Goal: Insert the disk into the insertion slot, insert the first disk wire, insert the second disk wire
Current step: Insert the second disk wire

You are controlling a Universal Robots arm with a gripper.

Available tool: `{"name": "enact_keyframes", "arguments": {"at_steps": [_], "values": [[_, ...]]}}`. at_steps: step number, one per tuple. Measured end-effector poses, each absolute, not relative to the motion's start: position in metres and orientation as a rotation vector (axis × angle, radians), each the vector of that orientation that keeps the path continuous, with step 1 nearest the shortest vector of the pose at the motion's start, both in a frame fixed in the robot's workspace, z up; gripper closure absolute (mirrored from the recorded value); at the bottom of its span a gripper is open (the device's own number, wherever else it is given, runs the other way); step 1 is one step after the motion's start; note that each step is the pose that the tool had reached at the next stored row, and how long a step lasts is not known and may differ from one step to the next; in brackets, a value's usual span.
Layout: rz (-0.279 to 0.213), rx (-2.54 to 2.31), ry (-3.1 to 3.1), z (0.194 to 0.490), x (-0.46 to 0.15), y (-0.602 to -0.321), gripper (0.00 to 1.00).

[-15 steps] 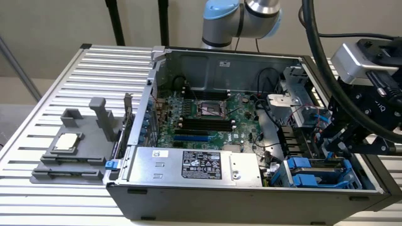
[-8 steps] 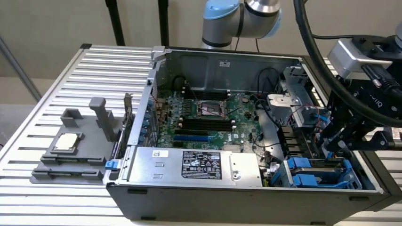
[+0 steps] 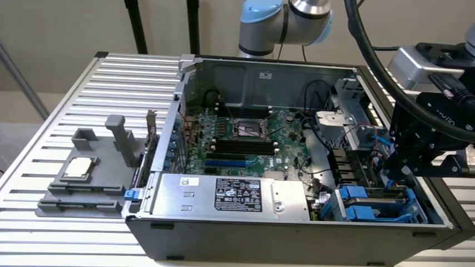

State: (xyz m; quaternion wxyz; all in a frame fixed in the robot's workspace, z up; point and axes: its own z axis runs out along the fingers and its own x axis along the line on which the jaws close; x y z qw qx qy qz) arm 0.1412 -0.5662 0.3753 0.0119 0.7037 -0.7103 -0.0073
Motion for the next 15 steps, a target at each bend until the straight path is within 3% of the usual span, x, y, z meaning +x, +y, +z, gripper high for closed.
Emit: {"name": "enact_keyframes", "arguments": {"at_steps": [3,4,15], "values": [[-0.014,2.19,-2.211,0.375,0.141,-0.566,0.76],[-0.014,2.19,-2.211,0.375,0.141,-0.566,0.84],[-0.015,2.203,-2.223,0.371,0.128,-0.573,0.84]]}}
